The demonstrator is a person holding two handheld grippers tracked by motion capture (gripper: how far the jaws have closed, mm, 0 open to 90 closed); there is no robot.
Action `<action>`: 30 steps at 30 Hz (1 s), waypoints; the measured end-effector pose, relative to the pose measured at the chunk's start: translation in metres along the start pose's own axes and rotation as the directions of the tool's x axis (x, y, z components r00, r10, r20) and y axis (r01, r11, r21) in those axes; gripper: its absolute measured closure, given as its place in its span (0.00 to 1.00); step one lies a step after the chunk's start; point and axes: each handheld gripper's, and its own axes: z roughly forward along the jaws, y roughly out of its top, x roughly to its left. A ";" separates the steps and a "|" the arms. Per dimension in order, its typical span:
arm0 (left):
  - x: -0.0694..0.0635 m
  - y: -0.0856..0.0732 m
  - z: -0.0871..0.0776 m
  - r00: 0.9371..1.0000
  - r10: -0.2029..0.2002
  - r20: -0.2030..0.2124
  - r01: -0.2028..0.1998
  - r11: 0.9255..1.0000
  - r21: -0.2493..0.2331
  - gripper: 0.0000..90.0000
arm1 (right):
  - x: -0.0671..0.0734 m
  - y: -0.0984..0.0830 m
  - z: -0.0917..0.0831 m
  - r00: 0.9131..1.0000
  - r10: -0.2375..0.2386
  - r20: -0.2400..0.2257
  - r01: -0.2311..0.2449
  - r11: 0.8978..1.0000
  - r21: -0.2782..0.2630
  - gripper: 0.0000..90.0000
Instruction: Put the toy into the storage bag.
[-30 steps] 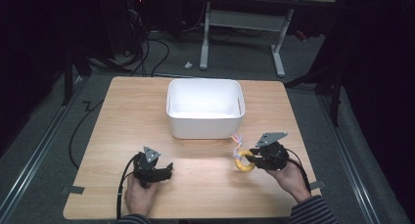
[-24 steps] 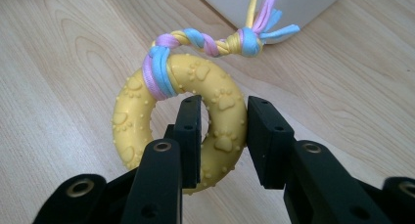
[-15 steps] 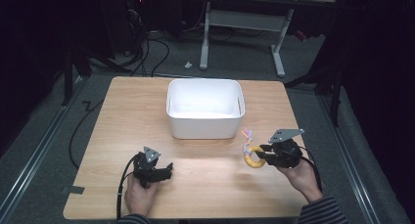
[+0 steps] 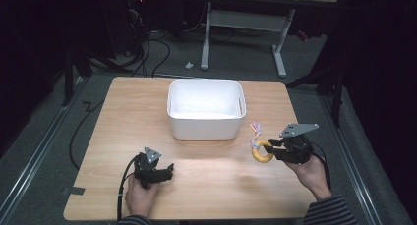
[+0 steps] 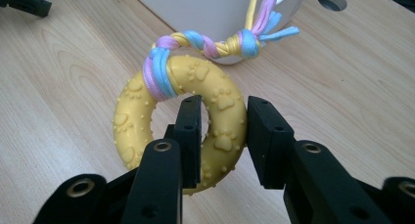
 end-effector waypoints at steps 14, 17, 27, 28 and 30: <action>0.000 0.000 0.000 1.000 0.000 0.000 0.000 1.000 0.000 0.17 | -0.003 0.021 -0.012 1.000 -0.017 0.014 0.018 0.999 -0.033 0.76; 0.000 0.000 0.000 1.000 0.000 0.000 0.000 1.000 0.000 0.17 | -0.005 0.029 -0.015 1.000 -0.013 0.013 0.013 0.999 -0.046 0.76; 0.000 0.000 0.000 1.000 0.000 0.000 0.000 1.000 0.000 0.17 | -0.007 0.047 -0.016 1.000 -0.023 0.013 0.024 0.998 -0.058 0.76; 0.000 0.000 0.000 1.000 0.000 0.000 0.000 1.000 0.000 0.17 | -0.007 0.049 -0.016 1.000 -0.025 0.012 0.026 0.998 -0.058 0.76; 0.000 0.000 0.000 1.000 0.000 0.000 0.000 1.000 0.001 0.17 | -0.008 0.052 -0.016 1.000 -0.027 0.010 0.027 0.998 -0.057 0.76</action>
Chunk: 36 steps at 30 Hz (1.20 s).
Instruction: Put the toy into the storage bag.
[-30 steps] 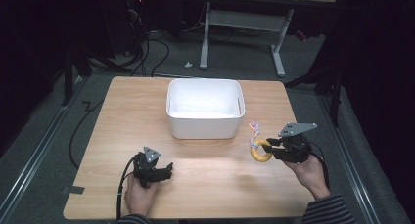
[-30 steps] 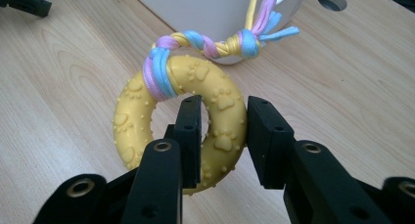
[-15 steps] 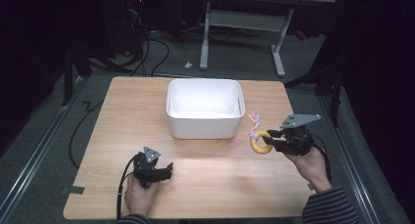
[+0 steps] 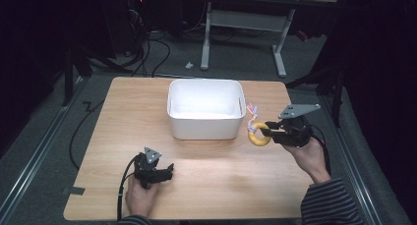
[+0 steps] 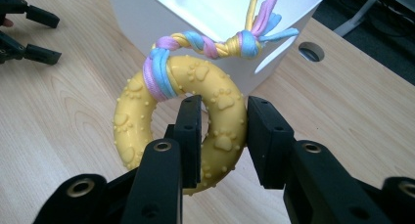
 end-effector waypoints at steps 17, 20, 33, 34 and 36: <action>0.000 0.000 0.000 1.000 0.000 0.000 0.000 1.000 0.000 0.17 | -0.008 0.027 0.012 1.000 0.012 -0.023 -0.012 1.000 -0.016 0.76; 0.000 0.000 0.000 1.000 0.000 0.000 0.000 1.000 0.000 0.17 | -0.009 0.032 0.015 1.000 0.012 -0.024 -0.013 1.000 -0.012 0.76; 0.000 0.000 0.000 1.000 0.001 -0.001 -0.001 1.000 0.001 0.17 | -0.009 0.055 0.033 1.000 0.008 -0.029 -0.008 1.000 -0.003 0.76; 0.000 0.000 0.000 1.000 0.001 0.000 -0.001 1.000 0.001 0.17 | -0.010 0.058 0.037 0.999 0.012 -0.031 -0.012 1.000 -0.003 0.76; 0.000 0.000 0.000 1.000 0.001 0.000 -0.001 1.000 0.000 0.17 | -0.010 0.059 0.038 0.999 0.015 -0.033 -0.015 1.000 0.000 0.76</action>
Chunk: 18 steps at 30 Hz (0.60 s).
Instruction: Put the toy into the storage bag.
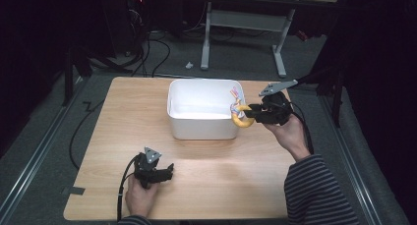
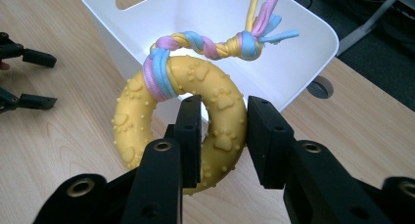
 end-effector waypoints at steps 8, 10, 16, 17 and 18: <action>0.000 0.000 0.000 1.000 0.000 0.000 0.000 1.000 0.001 0.17 | -0.001 0.011 0.011 1.000 0.001 0.000 -0.001 1.000 0.003 0.76; 0.000 0.000 0.000 1.000 0.000 0.000 0.000 1.000 0.000 0.17 | 0.000 0.015 0.015 1.000 0.003 0.000 -0.003 1.000 0.003 0.76; 0.000 0.000 0.000 1.000 -0.001 0.000 0.001 1.000 -0.001 0.17 | -0.001 0.019 0.023 1.000 0.012 -0.002 -0.012 1.000 0.011 0.76; 0.000 0.000 0.000 1.000 0.000 0.000 0.000 1.000 0.000 0.17 | -0.002 0.019 0.026 1.000 0.021 0.000 -0.021 1.000 0.015 0.76; 0.000 0.000 0.000 1.000 0.000 0.000 0.000 1.000 0.000 0.17 | -0.002 0.019 0.026 1.000 0.021 0.000 -0.021 1.000 0.015 0.76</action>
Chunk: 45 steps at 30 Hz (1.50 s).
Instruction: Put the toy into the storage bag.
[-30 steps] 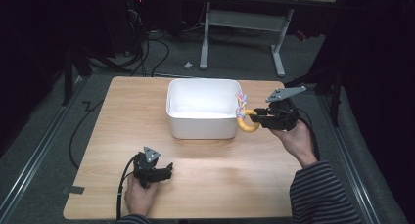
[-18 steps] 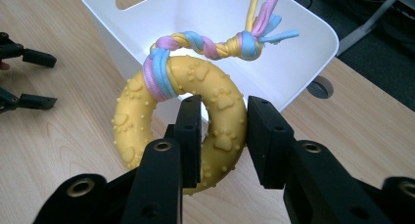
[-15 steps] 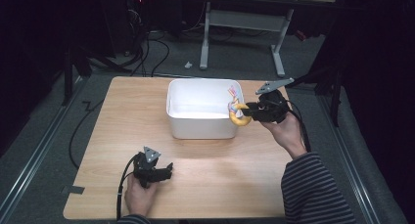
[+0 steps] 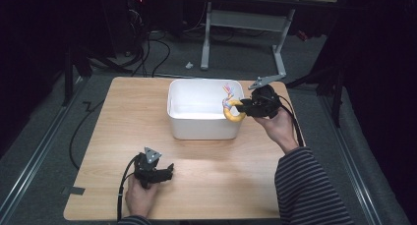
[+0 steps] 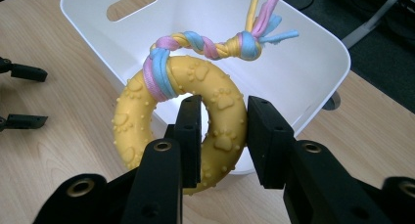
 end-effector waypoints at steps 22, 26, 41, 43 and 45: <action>0.000 0.000 0.000 1.000 0.000 0.000 0.000 1.000 0.000 0.17 | -0.005 0.013 0.029 0.999 0.037 0.023 -0.038 0.999 0.019 0.76; 0.000 0.000 0.000 1.000 0.000 0.000 0.000 1.000 0.000 0.17 | -0.003 0.015 0.036 0.999 0.033 0.024 -0.034 0.999 0.025 0.76; 0.000 0.000 0.000 1.000 -0.001 0.001 0.001 1.000 0.000 0.17 | -0.002 0.019 0.056 0.999 0.044 0.023 -0.045 0.998 0.052 0.76; 0.000 0.000 0.000 1.000 -0.001 0.001 0.001 1.000 0.000 0.17 | -0.001 0.019 0.058 0.999 0.046 0.025 -0.047 0.997 0.060 0.76; 0.000 0.000 0.000 1.000 -0.001 0.001 0.001 1.000 0.000 0.17 | -0.001 0.019 0.060 0.999 0.045 0.024 -0.047 0.997 0.063 0.76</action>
